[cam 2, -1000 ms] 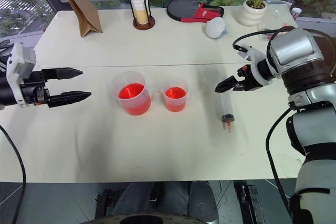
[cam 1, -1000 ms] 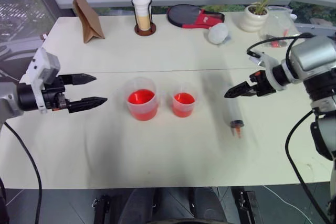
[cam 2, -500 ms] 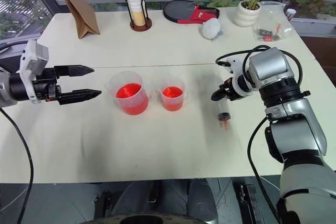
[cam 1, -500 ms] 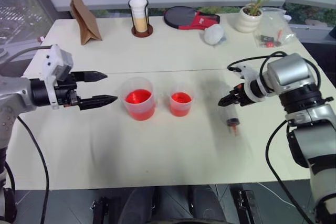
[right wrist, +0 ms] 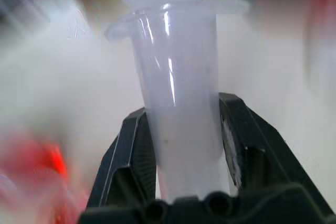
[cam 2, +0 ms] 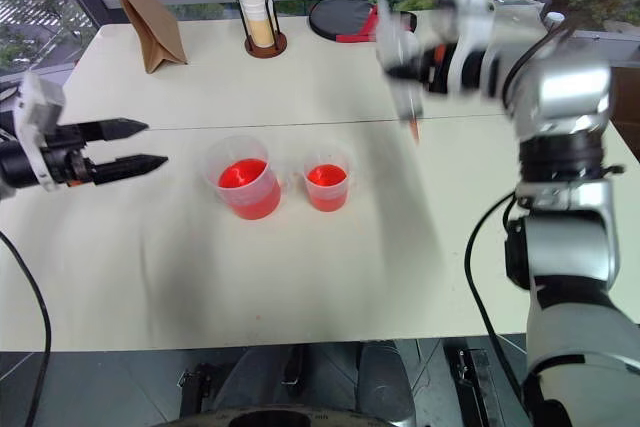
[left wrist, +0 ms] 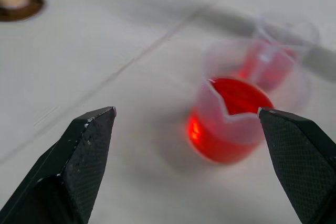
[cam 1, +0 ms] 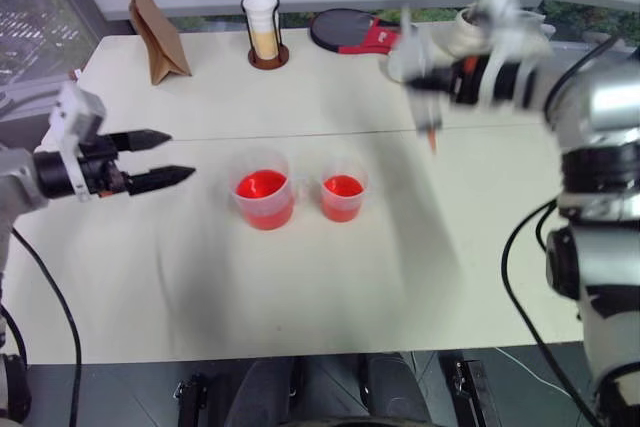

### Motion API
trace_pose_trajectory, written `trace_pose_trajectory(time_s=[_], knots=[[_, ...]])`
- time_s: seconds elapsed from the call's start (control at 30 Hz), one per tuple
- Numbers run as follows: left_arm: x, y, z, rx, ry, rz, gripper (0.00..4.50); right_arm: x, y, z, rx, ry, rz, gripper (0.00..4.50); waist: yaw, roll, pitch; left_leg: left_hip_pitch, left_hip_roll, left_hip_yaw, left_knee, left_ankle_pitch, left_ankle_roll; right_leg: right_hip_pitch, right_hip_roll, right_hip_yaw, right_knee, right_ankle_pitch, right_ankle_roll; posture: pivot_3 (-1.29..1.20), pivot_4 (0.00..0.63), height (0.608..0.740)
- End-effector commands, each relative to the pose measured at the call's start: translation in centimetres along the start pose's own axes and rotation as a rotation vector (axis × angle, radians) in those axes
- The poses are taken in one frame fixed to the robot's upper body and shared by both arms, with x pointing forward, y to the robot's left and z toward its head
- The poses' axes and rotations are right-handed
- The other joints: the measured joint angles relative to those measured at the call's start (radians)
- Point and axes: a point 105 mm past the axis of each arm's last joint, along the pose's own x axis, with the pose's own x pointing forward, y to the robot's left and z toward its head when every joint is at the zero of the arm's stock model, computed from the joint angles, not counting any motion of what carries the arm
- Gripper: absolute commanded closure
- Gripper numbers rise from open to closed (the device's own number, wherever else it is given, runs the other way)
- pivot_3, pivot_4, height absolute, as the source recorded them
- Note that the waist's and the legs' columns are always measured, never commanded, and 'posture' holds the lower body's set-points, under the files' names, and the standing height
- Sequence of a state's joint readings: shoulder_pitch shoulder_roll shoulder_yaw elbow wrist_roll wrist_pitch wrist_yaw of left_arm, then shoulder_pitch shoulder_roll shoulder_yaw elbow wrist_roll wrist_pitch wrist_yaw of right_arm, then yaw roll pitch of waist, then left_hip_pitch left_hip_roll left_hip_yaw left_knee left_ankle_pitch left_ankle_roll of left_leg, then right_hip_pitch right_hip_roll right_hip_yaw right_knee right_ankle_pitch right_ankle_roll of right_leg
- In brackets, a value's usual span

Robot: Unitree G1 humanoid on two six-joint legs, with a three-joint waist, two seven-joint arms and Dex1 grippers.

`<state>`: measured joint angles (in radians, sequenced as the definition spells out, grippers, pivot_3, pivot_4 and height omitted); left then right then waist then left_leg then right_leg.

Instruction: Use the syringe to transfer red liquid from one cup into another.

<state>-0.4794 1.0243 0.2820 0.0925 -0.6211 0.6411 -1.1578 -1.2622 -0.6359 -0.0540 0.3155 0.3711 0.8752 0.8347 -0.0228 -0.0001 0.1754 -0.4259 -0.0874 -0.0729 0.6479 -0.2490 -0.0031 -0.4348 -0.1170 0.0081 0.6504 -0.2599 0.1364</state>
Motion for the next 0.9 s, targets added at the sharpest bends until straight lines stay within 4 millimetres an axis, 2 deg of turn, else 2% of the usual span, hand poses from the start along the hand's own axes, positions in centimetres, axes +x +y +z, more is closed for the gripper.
trace_pose_trajectory(time_s=[0.03, 0.07, 0.17, 0.23, 0.3, 0.37, 0.5, 0.6, 0.77, 0.9], knots=[[-0.8, 0.9, 1.7, 0.066, -0.013, 0.027, 0.0, 1.4, 4.4, 3.3, -0.059, -0.211, 0.219, 3.14, -0.003, -0.005, -0.003, 0.001, 0.0, 0.0, 0.0, 0.0, 0.0, 0.001, 0.0, 0.0, -0.001, 0.0, 0.0, 0.0, 0.15, 0.739], [-0.6, 1.0, 2.0, 0.066, -0.021, 0.021, 0.0, 2.6, 6.4, 3.4, -0.056, -0.273, 0.276, 3.14, -0.007, -0.007, -0.004, 0.001, 0.0, 0.0, 0.0, 0.0, 0.0, 0.002, 0.0, 0.0, -0.001, 0.0, 0.0, 0.0, 0.15, 0.739], [-0.2, 1.2, 2.5, 0.065, -0.031, 0.01, 0.0, 4.3, 10.2, 3.1, -0.022, -0.388, 0.378, 3.14, -0.018, -0.01, -0.006, 0.005, -0.001, -0.001, 0.002, 0.0, 0.0, 0.006, 0.0, 0.0, 0.0, 0.0, 0.0, 0.0, 0.15, 0.739], [-0.1, 1.2, 2.7, 0.069, -0.03, 0.006, 0.0, 5.7, 13.2, 1.6, 0.012, -0.435, 0.448, 3.14, -0.019, -0.009, -0.006, 0.004, -0.001, -0.003, 0.002, 0.0, 0.0, 0.006, 0.0, 0.0, 0.001, 0.0, 0.0, 0.0, 0.15, 0.739], [-0.1, 1.4, 3.1, 0.085, -0.039, 0.017, 0.0, 7.1, 15.1, 0.0, -0.021, -0.444, 0.46, 3.14, -0.02, -0.009, -0.006, 0.004, -0.001, -0.003, 0.002, 0.0, 0.0, 0.004, -0.001, 0.0, 0.004, 0.0, 0.0, 0.0, 0.15, 0.739], [-0.2, 1.5, 3.4, 0.1, -0.045, 0.031, 0.0, 8.0, 15.8, -1.3, -0.039, -0.439, 0.454, 3.14, -0.021, -0.009, -0.005, 0.004, -0.002, -0.004, 0.002, 0.0, 0.0, 0.004, 0.0, 0.0, 0.007, 0.0, 0.0, 0.0, 0.15, 0.739], [-0.5, 0.9, 3.8, 0.118, -0.044, 0.035, 0.0, 8.8, 17.5, -3.1, 0.036, -0.429, 0.483, 3.14, -0.023, -0.009, -0.006, 0.004, -0.002, -0.005, 0.002, 0.0, 0.0, 0.004, 0.0, 0.0, 0.008, 0.0, 0.0, 0.0, 0.15, 0.739], [-0.7, 0.6, 4.7, 0.151, -0.074, 0.055, 0.0, 9.4, 18.5, -5.4, 0.012, -0.37, 0.463, 3.14, -0.025, -0.009, -0.006, 0.004, -0.002, -0.005, 0.002, 0.0, 0.0, 0.004, 0.0, 0.0, 0.008, 0.0, 0.0, 0.0, 0.15, 0.739], [-0.4, -0.6, 5.9, 0.208, -0.067, 0.031, 0.0, 9.6, 19.3, -8.1, -0.008, -0.322, 0.453, 3.14, -0.024, -0.009, -0.006, 0.004, -0.002, -0.005, 0.002, 0.0, 0.0, 0.004, 0.0, 0.0, 0.008, 0.0, 0.0, 0.0, 0.15, 0.739], [0.1, -1.9, 6.8, 0.228, -0.083, -0.02, 0.0, 9.7, 19.5, -9.2, -0.017, -0.302, 0.445, 3.14, -0.024, -0.009, -0.006, 0.004, -0.002, -0.005, 0.002, 0.0, -0.001, 0.003, 0.001, 0.0, 0.008, 0.0, 0.0, 0.0, 0.15, 0.739]])
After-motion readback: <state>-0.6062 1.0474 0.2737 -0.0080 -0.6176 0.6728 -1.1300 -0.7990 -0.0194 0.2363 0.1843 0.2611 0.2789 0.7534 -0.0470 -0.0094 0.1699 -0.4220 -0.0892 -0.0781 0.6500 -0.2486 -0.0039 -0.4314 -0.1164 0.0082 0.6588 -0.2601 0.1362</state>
